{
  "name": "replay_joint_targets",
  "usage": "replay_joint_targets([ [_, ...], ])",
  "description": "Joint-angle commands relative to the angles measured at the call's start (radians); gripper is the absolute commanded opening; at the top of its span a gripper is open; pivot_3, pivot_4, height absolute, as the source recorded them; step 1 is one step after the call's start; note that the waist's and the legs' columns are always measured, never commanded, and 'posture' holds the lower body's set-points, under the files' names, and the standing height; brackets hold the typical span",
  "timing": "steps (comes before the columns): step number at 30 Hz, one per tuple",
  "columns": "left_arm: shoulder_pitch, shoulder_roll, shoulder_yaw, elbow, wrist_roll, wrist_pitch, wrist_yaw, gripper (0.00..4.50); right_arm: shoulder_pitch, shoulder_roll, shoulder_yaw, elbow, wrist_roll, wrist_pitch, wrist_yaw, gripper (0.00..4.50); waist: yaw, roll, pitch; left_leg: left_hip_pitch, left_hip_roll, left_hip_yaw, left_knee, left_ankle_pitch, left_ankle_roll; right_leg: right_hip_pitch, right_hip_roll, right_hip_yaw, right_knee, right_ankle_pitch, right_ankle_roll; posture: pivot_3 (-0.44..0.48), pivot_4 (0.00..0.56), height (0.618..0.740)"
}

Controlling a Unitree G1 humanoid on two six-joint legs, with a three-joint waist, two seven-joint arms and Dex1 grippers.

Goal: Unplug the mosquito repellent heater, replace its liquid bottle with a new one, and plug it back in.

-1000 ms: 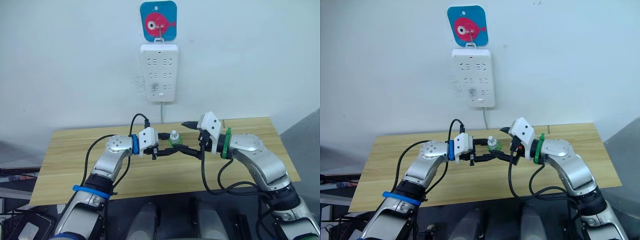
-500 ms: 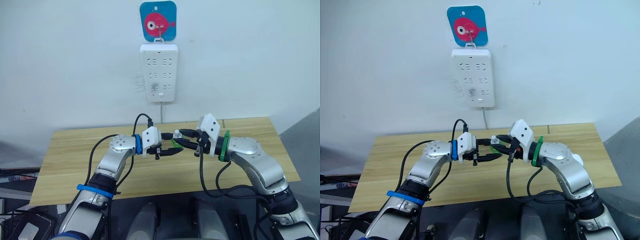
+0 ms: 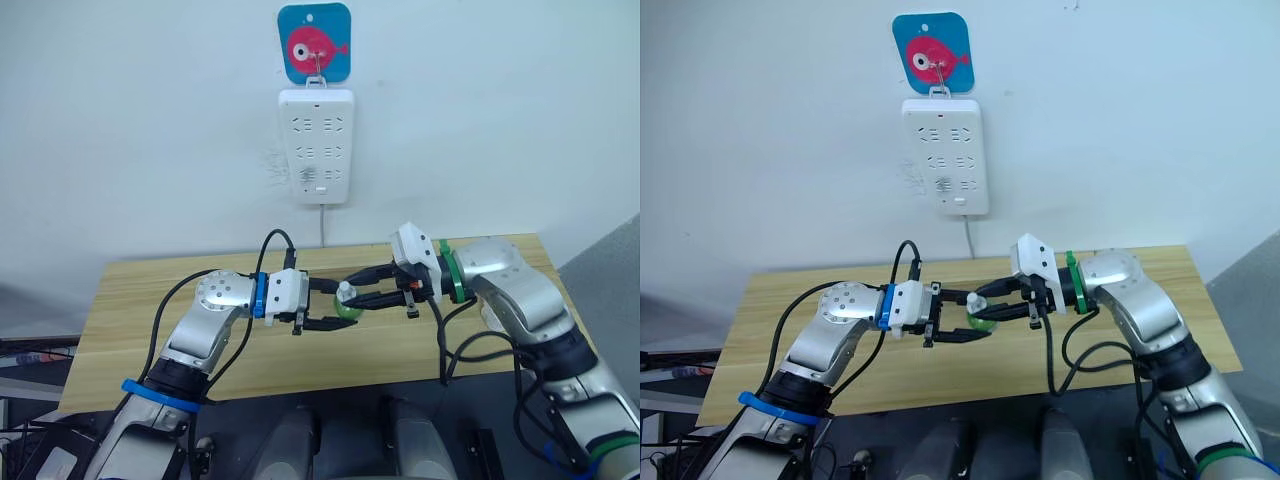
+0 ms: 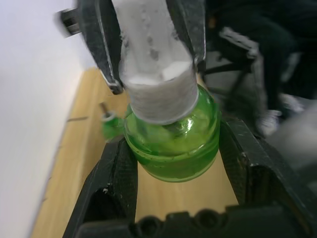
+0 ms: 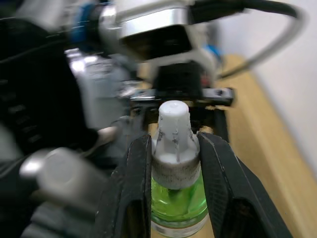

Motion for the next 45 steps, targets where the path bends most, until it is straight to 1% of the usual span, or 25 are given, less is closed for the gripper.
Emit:
replay_joint_targets([
  [1,-0.003,-0.003,-0.049,-0.065,-0.027,-0.005,-0.065,2.20,-0.059,0.018,-0.020,0.039,0.005,-0.076,0.053,0.99,0.005,0.000,0.000,0.000,0.000,0.000,0.000,0.000,0.000,0.000,0.000,0.000,0.000,0.000,0.000,0.147,0.182,0.740],
  [3,-0.003,0.000,-0.043,-0.054,-0.017,-0.021,-0.068,2.20,-0.067,0.016,-0.021,0.055,-0.004,-0.075,0.063,0.99,0.010,0.000,0.000,0.000,0.000,0.000,0.000,0.000,0.000,0.000,0.000,0.000,0.000,0.000,0.000,0.147,0.182,0.740],
  [6,-0.011,-0.013,-0.029,-0.019,-0.001,-0.040,-0.039,2.20,-0.045,-0.006,-0.034,0.026,0.002,-0.043,0.065,2.06,0.014,0.000,0.000,0.000,0.000,0.000,0.000,0.000,0.000,0.000,0.000,0.001,0.000,0.000,0.000,0.144,0.183,0.740],
  [9,-0.015,-0.032,-0.008,0.011,0.010,-0.052,0.008,2.20,0.016,-0.051,-0.062,-0.033,0.006,-0.021,0.032,3.16,0.020,0.000,0.000,-0.001,0.000,-0.001,0.001,0.000,-0.001,-0.001,-0.001,0.000,0.001,0.000,0.000,0.133,0.180,0.740],
  [10,-0.014,-0.042,0.005,0.025,0.017,-0.060,0.037,2.20,0.062,-0.078,-0.089,-0.056,0.009,-0.004,0.004,3.60,0.022,0.000,-0.001,-0.001,0.000,-0.001,0.001,0.000,-0.001,-0.001,-0.001,0.000,0.001,0.000,0.000,0.130,0.181,0.740],
  [11,-0.011,-0.050,0.016,0.035,0.019,-0.066,0.062,2.20,0.104,-0.101,-0.115,-0.074,0.011,0.010,-0.022,3.90,0.025,0.000,-0.001,-0.001,0.000,-0.001,0.001,0.000,-0.001,-0.001,-0.001,0.000,0.000,0.000,0.000,0.126,0.182,0.740],
  [12,-0.006,-0.058,0.026,0.040,0.019,-0.068,0.084,2.20,0.143,-0.119,-0.138,-0.090,0.006,0.015,-0.049,4.29,0.028,-0.001,-0.001,-0.001,0.000,-0.001,0.001,0.000,-0.001,-0.001,-0.001,0.000,0.000,0.000,0.000,0.124,0.183,0.740],
  [13,0.000,-0.063,0.033,0.041,0.017,-0.064,0.105,2.20,0.178,-0.129,-0.158,-0.111,-0.003,0.012,-0.083,4.46,0.029,-0.001,-0.001,-0.001,0.000,-0.001,0.001,0.000,-0.001,0.000,-0.001,0.000,0.000,0.000,0.000,0.113,0.184,0.740],
  [15,0.009,-0.070,0.041,0.038,0.010,-0.049,0.136,2.20,0.219,-0.127,-0.189,-0.156,-0.002,0.037,-0.158,4.46,0.028,0.000,-0.001,-0.001,0.000,0.001,0.001,0.000,-0.001,-0.001,-0.002,0.002,0.001,0.000,0.000,0.109,0.184,0.740],
  [17,0.013,-0.085,0.053,0.038,0.007,-0.029,0.177,2.20,0.253,-0.100,-0.206,-0.228,-0.009,0.061,-0.259,4.46,0.018,0.000,-0.002,-0.001,0.000,0.003,0.001,0.000,-0.001,-0.002,-0.001,0.003,0.002,0.000,0.000,0.097,0.181,0.740],
  [20,0.015,-0.108,0.069,0.054,0.022,-0.021,0.249,2.20,0.283,-0.031,-0.199,-0.333,-0.034,0.093,-0.414,4.46,0.011,0.000,-0.003,0.000,0.000,0.002,0.001,0.001,-0.002,-0.002,0.000,0.003,0.003,0.000,0.000,0.080,0.180,0.740],
  [23,0.020,-0.125,0.075,0.049,0.023,0.000,0.303,2.20,0.283,0.050,-0.176,-0.380,-0.067,0.122,-0.542,4.46,0.011,0.000,-0.004,0.000,0.000,0.002,0.001,0.001,-0.002,-0.003,0.000,0.003,0.003,0.001,0.000,0.068,0.181,0.740],
  [26,0.021,-0.132,0.069,0.037,0.021,0.019,0.325,2.20,0.292,0.091,-0.154,-0.405,-0.074,0.154,-0.601,4.46,0.012,0.000,-0.004,0.000,0.000,0.002,0.001,0.001,-0.002,-0.003,-0.001,0.003,0.003,0.001,0.000,0.056,0.182,0.740],
  [30,0.008,-0.138,0.066,0.030,0.021,0.036,0.340,2.20,0.301,0.111,-0.139,-0.407,-0.068,0.170,-0.632,4.46,0.013,0.000,-0.004,-0.001,0.000,0.001,0.001,0.001,-0.002,-0.002,-0.001,0.003,0.003,0.001,0.000,0.049,0.182,0.740],
  [31,0.007,-0.139,0.066,0.029,0.021,0.038,0.340,2.20,0.301,0.113,-0.136,-0.405,-0.067,0.171,-0.635,4.20,0.012,0.000,-0.004,-0.001,0.000,0.002,0.001,0.001,-0.002,-0.002,-0.001,0.003,0.003,0.001,0.000,0.049,0.182,0.740],
  [32,0.005,-0.139,0.066,0.029,0.021,0.038,0.340,2.20,0.301,0.113,-0.132,-0.400,-0.070,0.167,-0.637,4.11,0.011,0.000,-0.004,-0.001,0.000,0.002,0.001,0.001,-0.002,-0.002,-0.001,0.003,0.003,0.001,0.000,0.051,0.182,0.740],
  [33,0.004,-0.138,0.065,0.029,0.023,0.037,0.338,2.20,0.300,0.113,-0.128,-0.394,-0.072,0.163,-0.638,3.92,0.010,0.000,-0.004,-0.001,0.000,0.002,0.001,0.001,-0.002,-0.002,-0.001,0.002,0.003,0.001,0.000,0.051,0.182,0.740],
  [34,0.004,-0.138,0.065,0.029,0.024,0.036,0.336,2.20,0.300,0.112,-0.126,-0.390,-0.073,0.160,-0.638,3.52,0.010,0.000,-0.004,-0.001,0.000,0.002,0.001,0.001,-0.002,-0.002,0.000,0.002,0.003,0.001,0.000,0.051,0.182,0.740],
  [35,0.004,-0.137,0.064,0.028,0.024,0.036,0.335,2.20,0.300,0.111,-0.122,-0.384,-0.076,0.156,-0.636,3.26,0.010,0.000,-0.005,-0.001,0.000,0.002,0.001,0.001,-0.002,-0.002,0.000,0.002,0.003,0.001,0.000,0.051,0.182,0.740],
  [41,0.015,-0.132,0.063,0.014,0.023,0.037,0.330,2.20,0.301,0.108,-0.115,-0.363,-0.078,0.143,-0.631,1.02,0.008,0.000,-0.005,-0.001,0.000,0.002,0.001,0.001,-0.002,-0.002,0.000,0.002,0.003,0.001,0.000,0.062,0.184,0.740],
  [45,0.021,-0.132,0.061,0.005,0.024,0.039,0.332,2.20,0.297,0.094,-0.114,-0.360,-0.059,0.151,-0.604,0.99,0.009,0.000,-0.005,0.000,0.000,0.002,0.001,0.001,-0.002,-0.002,0.000,0.002,0.003,0.001,0.000,0.071,0.190,0.740],
])
